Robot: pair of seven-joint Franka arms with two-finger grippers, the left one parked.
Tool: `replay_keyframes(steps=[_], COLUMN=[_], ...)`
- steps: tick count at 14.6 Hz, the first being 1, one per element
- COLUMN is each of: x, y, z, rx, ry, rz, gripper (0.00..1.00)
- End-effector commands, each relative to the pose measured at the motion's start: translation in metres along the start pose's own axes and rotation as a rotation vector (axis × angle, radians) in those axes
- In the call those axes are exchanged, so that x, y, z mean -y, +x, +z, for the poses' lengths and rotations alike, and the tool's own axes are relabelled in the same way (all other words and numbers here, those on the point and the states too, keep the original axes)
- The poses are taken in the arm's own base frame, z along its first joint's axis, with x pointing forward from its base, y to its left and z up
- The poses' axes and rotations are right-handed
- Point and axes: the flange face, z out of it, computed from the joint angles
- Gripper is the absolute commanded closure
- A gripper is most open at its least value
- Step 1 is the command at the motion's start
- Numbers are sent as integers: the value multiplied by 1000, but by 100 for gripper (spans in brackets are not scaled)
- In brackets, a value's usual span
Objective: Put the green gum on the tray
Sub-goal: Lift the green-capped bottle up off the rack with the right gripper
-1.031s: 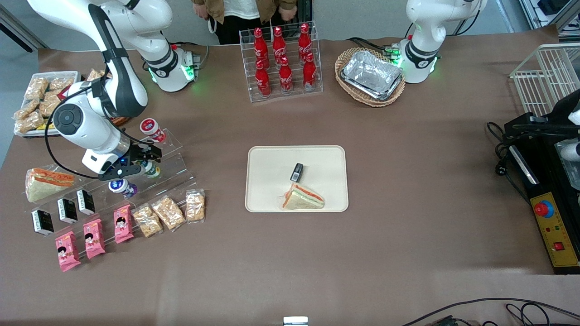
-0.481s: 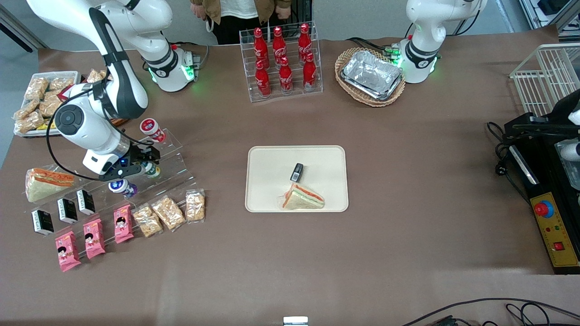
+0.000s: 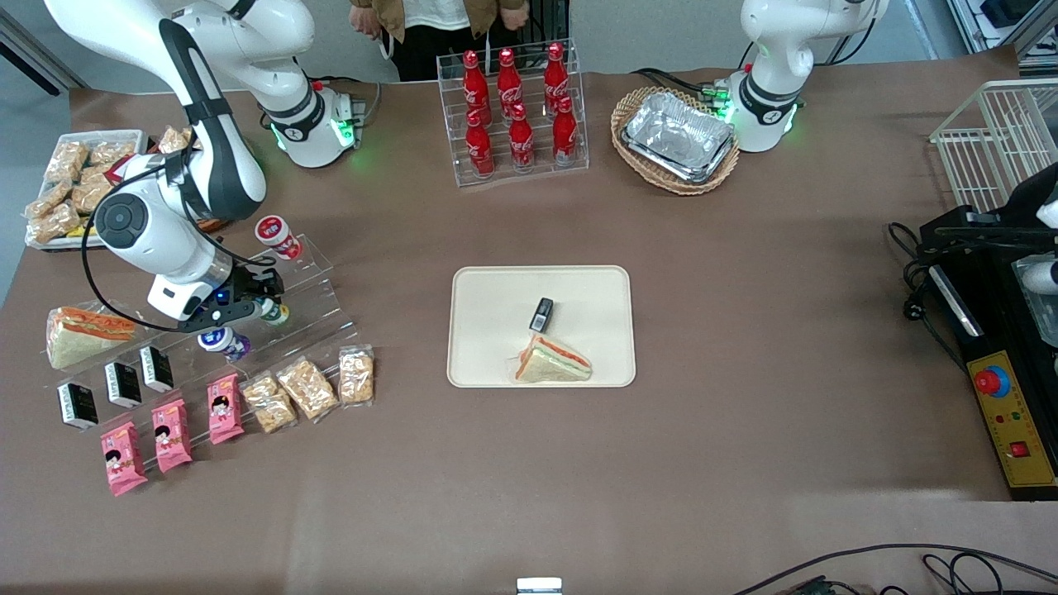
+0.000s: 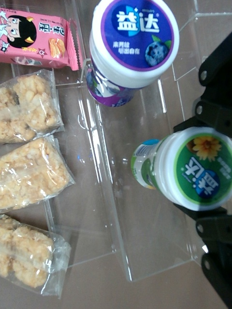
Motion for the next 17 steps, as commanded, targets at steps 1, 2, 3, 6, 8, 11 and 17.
replay_keyframes(steps=[1,2,3,6,8,11,17], x=[-1,-2,-2,-6,-6,0,113], y=[2,5,9,24,28,29,37], z=[-31,-44,-58,-117,-159,-214,-283], rx=[-14,-5,7,55,84,116,116], ry=[-8,-5,-3,9,20,37,87], rz=[-19,-19,-21,-19,-19,-21,114], gripper=[63,63,63,63,63,63,63])
